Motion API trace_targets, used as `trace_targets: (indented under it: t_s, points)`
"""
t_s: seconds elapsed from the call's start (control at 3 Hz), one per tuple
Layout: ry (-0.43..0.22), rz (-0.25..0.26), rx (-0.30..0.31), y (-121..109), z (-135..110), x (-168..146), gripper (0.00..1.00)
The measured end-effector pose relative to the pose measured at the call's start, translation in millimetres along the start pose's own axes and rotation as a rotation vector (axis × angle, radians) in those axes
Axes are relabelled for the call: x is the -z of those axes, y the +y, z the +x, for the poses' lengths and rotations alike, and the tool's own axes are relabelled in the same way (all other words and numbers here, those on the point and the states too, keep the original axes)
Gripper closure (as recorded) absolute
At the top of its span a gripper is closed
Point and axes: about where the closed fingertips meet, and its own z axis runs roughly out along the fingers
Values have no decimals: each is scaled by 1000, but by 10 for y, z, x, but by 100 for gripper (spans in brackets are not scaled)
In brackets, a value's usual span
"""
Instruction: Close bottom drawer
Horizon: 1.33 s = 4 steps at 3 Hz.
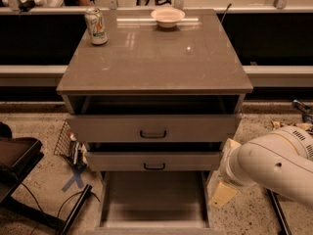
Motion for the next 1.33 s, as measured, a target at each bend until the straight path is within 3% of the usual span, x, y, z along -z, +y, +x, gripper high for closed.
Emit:
trace_targets:
  t_s: [0.33,0.67,1.0,1.33]
  points:
    - [-9,19,2,22,-36,18,0]
    - [-4,16,-12,288,178,-326,0]
    - [-22,6,-34,708,519,-713,0]
    - [-56,0,-122,1021,873,-892,0]
